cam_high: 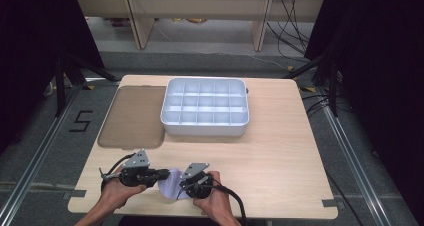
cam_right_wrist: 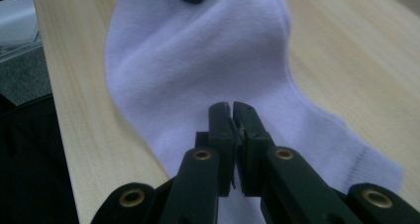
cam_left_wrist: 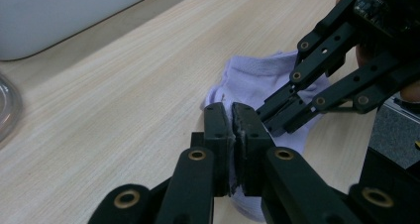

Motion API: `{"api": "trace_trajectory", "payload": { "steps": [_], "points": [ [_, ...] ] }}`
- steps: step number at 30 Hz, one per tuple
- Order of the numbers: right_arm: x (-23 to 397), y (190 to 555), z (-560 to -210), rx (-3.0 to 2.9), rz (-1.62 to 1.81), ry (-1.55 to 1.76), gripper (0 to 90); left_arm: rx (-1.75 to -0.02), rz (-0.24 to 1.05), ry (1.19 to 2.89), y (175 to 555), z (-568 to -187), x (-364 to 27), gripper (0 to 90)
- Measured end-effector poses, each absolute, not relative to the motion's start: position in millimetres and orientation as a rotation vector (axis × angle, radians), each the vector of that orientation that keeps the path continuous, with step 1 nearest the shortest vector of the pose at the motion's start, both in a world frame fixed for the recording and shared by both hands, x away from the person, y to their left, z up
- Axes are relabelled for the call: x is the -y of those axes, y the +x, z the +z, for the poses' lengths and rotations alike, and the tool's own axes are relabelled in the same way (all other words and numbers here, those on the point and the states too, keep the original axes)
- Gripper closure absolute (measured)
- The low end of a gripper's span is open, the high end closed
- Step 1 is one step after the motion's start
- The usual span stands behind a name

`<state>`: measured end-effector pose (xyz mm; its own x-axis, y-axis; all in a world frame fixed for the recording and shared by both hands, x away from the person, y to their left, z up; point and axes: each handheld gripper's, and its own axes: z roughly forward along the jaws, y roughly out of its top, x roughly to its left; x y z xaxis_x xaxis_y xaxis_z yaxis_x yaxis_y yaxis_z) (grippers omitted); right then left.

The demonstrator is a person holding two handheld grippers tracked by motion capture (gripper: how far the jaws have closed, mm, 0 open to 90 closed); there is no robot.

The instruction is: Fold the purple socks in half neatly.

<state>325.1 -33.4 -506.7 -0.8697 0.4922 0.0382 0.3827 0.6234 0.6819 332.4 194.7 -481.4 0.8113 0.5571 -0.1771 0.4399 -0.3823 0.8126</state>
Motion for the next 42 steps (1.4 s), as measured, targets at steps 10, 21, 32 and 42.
{"api": "trace_trajectory", "payload": {
  "steps": [10,21,32,42],
  "points": [
    [34.9,356.4,-503.2,-2.631,1.053,0.745,88.3,-0.754,0.139,2.033,335.4,-481.6,-195.9,85.0],
    [16.0,361.0,-504.0,-2.646,1.085,0.860,89.5,-0.775,0.155,2.019,340.4,-477.4,-211.0,85.2],
    [72.1,344.5,-485.3,-2.629,1.013,0.824,88.5,-0.794,0.138,2.010,340.3,-475.4,-207.7,85.0],
    [75.8,344.7,-498.9,-2.671,0.963,0.800,88.5,-0.798,0.112,2.009,343.9,-472.9,-186.7,84.9]
  ]
}}
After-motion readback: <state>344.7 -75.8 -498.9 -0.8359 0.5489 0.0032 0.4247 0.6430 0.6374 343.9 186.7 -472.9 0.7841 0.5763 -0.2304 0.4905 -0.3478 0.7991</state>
